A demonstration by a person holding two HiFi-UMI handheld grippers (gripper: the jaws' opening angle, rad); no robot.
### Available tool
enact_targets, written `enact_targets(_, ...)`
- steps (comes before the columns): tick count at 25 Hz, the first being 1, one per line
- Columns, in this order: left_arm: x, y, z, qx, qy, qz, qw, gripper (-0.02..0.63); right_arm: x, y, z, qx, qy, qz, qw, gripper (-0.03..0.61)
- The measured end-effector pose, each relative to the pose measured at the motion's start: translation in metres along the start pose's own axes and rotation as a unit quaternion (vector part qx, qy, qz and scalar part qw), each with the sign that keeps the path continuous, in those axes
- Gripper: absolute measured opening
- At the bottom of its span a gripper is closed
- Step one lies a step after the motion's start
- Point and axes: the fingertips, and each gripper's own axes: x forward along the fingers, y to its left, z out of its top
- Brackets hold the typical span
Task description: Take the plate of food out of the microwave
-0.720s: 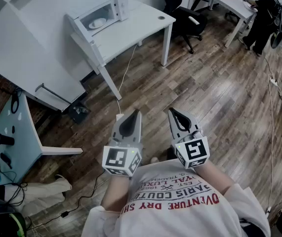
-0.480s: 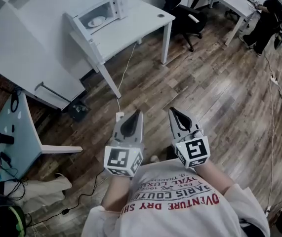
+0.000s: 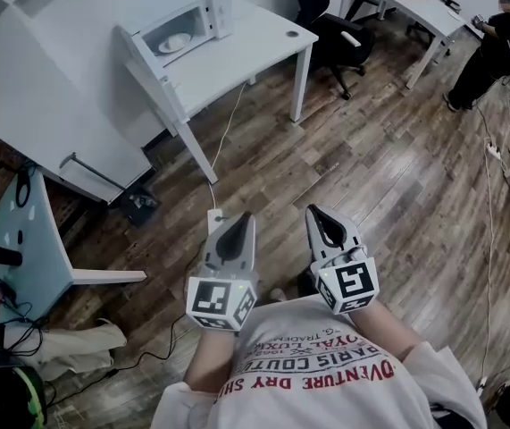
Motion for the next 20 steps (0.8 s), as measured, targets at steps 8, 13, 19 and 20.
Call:
enact_targets(8,0.040,0.021,0.001,-0.016,0.006,0.017,0.9997,0.008,0.052,-0.021,0.000,0.010,0.003,0.029,1.000,0.005)
enact_targets(13,0.087,0.047,0.010,-0.017,0.009,0.052,0.9985,0.008,0.107,-0.048,0.010,0.012,0.006,0.064,0.998,0.005)
enact_targets(19,0.164,0.070,0.035,-0.022,0.002,0.087,0.9960,0.008,0.176,-0.102,0.035,0.001,0.008,0.102,0.995,0.003)
enact_targets(20,0.178,0.073,0.039,-0.024,0.000,0.094,0.9953,0.008,0.187,-0.112,0.038,-0.002,0.008,0.108,0.994,0.004)
